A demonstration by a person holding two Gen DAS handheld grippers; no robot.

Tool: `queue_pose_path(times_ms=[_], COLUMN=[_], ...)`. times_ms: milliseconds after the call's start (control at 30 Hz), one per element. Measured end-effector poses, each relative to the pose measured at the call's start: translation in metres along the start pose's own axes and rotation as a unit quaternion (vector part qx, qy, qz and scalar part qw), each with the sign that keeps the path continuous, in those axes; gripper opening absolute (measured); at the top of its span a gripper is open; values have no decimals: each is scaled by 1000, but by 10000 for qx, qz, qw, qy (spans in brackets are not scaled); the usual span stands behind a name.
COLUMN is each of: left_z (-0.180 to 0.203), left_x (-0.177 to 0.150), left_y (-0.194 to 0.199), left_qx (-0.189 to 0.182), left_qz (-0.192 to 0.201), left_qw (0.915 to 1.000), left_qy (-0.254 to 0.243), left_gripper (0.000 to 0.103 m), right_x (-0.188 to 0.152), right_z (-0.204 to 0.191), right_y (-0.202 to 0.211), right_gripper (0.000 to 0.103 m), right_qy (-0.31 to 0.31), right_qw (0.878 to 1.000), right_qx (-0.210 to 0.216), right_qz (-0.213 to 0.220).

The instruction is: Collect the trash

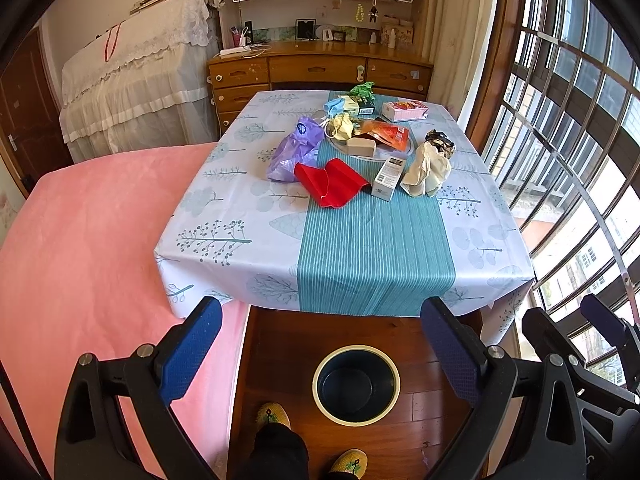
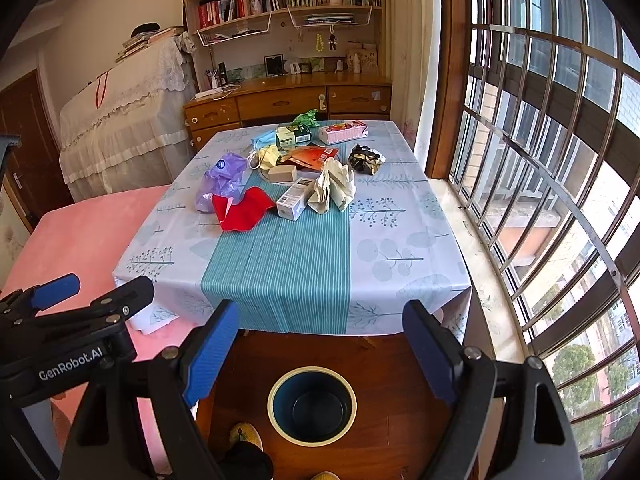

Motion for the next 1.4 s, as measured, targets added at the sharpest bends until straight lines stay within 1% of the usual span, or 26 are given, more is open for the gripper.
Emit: queue_pose_path(times_ms=[200,800,1133,1400], left_z=[1,3,3,-1], left_x=[1,6,10,18], left_y=[-1,-1,1,2], left_qx=[108,243,365,487], left_qz=[-14,-25,9,41], left_qw=[9999,9997,9993,9988], left_qy=[-42,-49,4,102], left_gripper=[98,98,98,98], right_x=[0,10,18,26], right_z=[1,7,13,6], right_y=[-2,-4,-7,-10], right_gripper=[85,85,85,85], right_qy=[17,68,158,290], right_qw=[10000,9999,9996,9989], right_qx=[20,120,232,319], right_qz=[8,23,84,174])
Point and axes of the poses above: each gripper's, at about its wrist camera, not at the fingertips, and y roughly against the way its jaws point, z to its right, x to its top, the point moved 7 cm from there along -y, roughly the way its jaws point, and after that the axes turned 11 degrees about x, right-handed, at the moved point
